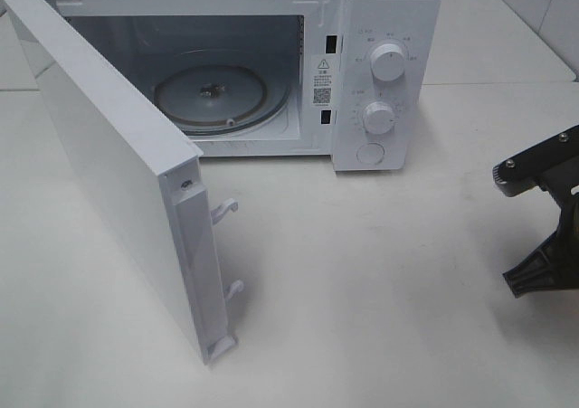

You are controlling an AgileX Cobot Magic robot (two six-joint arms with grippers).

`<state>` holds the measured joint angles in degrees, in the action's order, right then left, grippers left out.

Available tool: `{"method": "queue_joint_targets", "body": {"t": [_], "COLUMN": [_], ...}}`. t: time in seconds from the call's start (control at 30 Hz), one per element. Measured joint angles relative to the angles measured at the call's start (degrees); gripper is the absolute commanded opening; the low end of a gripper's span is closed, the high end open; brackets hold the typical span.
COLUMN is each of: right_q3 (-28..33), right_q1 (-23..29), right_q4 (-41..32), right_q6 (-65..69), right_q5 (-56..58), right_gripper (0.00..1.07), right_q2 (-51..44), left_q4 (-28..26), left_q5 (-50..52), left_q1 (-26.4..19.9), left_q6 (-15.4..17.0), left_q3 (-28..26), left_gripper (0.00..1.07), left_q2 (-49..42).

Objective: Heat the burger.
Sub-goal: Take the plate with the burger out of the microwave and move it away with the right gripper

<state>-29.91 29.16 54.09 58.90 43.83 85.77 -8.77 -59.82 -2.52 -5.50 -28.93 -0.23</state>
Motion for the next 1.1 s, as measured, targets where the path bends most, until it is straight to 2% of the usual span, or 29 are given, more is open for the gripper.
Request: {"method": "queue_joint_targets", "body": {"t": [0.6, 0.77, 0.8, 0.83, 0.87, 0.9, 0.93, 1.1], "right_q3": [-0.2, -0.2, -0.2, -0.2, -0.2, -0.2, -0.2, -0.2], "right_q1": [0.0, 0.0, 0.0, 0.0, 0.0, 0.0, 0.0, 0.0], "right_q4": [8.6, 10.4, 10.4, 10.4, 9.9, 9.9, 8.8, 5.2], "right_q6": [18.2, 21.3, 21.3, 21.3, 20.8, 20.8, 19.1, 14.8], "right_q5": [-5.8, -5.1, -5.0, -5.0, -4.8, -4.8, -4.9, -5.0], "right_gripper": [0.05, 0.16, 0.24, 0.24, 0.31, 0.31, 0.39, 0.47], "right_q2": [15.8, 18.5, 18.5, 18.5, 17.9, 17.9, 16.4, 11.7], "left_q4": [0.0, 0.0, 0.0, 0.0, 0.0, 0.0, 0.0, 0.0], "left_q5": [0.0, 0.0, 0.0, 0.0, 0.0, 0.0, 0.0, 0.0], "left_q1": [0.0, 0.0, 0.0, 0.0, 0.0, 0.0, 0.0, 0.0], "left_q6": [0.0, 0.0, 0.0, 0.0, 0.0, 0.0, 0.0, 0.0], "left_q3": [0.0, 0.0, 0.0, 0.0, 0.0, 0.0, 0.0, 0.0], "left_gripper": [1.0, 1.0, 1.0, 1.0, 1.0, 1.0, 1.0, 1.0], "left_q2": [0.0, 0.0, 0.0, 0.0, 0.0, 0.0, 0.0, 0.0]}}
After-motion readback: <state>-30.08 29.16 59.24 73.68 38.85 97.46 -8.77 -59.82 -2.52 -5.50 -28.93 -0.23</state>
